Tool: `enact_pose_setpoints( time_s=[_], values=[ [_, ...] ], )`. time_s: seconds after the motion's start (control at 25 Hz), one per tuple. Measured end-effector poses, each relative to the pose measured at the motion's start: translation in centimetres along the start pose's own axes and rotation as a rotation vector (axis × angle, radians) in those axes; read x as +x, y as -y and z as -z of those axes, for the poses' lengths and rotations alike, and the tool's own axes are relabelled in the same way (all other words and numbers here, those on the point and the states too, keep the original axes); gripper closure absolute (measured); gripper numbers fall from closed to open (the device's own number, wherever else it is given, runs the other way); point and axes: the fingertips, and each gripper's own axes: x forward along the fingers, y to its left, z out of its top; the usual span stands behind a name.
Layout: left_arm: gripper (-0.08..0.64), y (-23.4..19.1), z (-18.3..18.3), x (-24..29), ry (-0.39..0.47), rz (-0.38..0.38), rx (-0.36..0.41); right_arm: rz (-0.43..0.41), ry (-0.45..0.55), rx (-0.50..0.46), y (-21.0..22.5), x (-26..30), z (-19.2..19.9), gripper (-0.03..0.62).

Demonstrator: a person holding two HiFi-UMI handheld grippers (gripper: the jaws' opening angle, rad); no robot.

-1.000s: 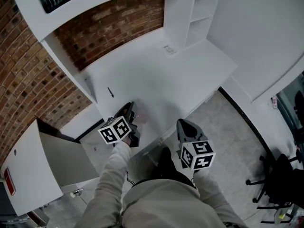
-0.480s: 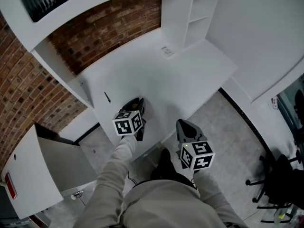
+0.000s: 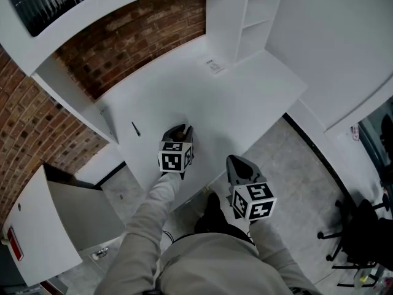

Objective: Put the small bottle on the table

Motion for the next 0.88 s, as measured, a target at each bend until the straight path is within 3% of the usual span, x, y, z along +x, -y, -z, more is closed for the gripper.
enact_pose_setpoints(
  time_s=[0.88],
  values=[
    [0.459,2.0,0.1,6.3,-0.09,-0.016,0.218,0.016,-0.02,0.02,1.7,1.2,0.2,0.565]
  ],
)
